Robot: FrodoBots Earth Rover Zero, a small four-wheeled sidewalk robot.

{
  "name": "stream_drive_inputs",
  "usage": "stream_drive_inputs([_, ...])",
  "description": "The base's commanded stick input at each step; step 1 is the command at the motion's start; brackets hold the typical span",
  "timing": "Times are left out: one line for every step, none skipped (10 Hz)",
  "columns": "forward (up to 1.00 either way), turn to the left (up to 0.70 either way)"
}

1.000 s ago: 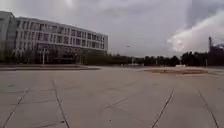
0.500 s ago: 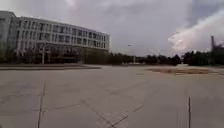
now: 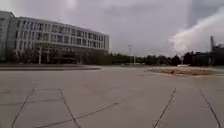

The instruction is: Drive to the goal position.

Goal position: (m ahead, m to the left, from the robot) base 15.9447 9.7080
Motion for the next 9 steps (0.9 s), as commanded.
stream_drive_inputs([1.0, -0.17])
stream_drive_inputs([1.0, 0.0])
stream_drive_inputs([1.0, 0.0])
stream_drive_inputs([1.0, 0.0])
stream_drive_inputs([1.0, 0.0])
stream_drive_inputs([1.0, 0.0])
stream_drive_inputs([1.0, 0.0])
stream_drive_inputs([1.0, 0.0])
stream_drive_inputs([1.0, 0.0])
